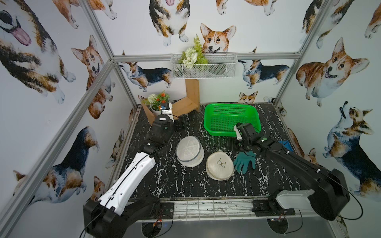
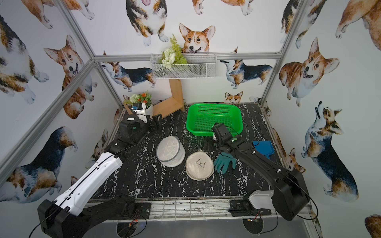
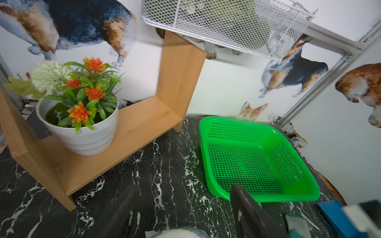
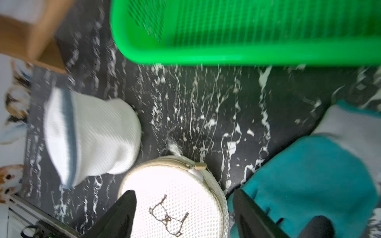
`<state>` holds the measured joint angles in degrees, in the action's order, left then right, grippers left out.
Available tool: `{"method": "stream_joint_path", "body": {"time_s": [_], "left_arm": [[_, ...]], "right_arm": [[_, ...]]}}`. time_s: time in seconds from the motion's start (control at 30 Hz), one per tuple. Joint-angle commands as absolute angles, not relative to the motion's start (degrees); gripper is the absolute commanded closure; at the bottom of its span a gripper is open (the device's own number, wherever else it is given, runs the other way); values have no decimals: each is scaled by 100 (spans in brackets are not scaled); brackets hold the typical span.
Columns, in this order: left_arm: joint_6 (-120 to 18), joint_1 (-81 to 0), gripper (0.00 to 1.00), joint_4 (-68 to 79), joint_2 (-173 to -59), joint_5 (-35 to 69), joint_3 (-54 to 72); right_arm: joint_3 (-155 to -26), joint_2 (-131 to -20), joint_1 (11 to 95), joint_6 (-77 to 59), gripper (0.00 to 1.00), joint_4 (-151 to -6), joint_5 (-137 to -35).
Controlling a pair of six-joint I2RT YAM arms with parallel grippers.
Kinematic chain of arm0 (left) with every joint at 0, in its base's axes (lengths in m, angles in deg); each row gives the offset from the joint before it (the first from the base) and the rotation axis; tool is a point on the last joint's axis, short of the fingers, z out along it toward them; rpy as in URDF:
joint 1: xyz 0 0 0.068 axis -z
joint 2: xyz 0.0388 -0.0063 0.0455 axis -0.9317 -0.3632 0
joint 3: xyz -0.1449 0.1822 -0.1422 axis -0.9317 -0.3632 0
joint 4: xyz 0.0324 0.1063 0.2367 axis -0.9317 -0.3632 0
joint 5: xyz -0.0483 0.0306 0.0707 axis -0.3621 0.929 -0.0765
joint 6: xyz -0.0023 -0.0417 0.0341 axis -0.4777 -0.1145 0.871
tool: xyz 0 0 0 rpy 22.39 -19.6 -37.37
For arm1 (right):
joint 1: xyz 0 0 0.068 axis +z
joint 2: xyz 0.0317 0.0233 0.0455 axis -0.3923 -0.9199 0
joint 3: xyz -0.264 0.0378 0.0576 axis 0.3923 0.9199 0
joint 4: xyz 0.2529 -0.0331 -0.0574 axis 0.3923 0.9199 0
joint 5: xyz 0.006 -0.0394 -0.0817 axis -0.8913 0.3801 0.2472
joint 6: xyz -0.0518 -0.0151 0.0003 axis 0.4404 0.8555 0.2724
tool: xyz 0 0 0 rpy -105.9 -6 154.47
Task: Turn the laundry bag inside out
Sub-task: Place the laundry bag at the center of the board, then reset both arms
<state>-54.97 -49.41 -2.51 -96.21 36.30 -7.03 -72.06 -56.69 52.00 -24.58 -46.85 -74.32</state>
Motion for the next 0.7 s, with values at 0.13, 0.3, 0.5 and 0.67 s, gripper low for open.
{"method": "stream_joint_path", "body": {"time_s": [0.13,0.3,0.5,0.67], "left_arm": [[-4954,-5892,23,-12,-9175,4062,-1347],[-4205,-6440,21,595,-8883,4348,-2152],[-3940,-6776,19,1728,-8422,4328,-3694],[-3783,-6837,19,2278,-8164,4231,-4441]], "right_arm": [[-6769,-3602,3709,-1386,3,-5237,-5760],[-5369,-3040,2637,-449,2,-6699,-5488],[-3432,-3139,2459,481,2,-9408,-6015],[-2499,-3790,2149,210,2,-11472,-6467]]}}
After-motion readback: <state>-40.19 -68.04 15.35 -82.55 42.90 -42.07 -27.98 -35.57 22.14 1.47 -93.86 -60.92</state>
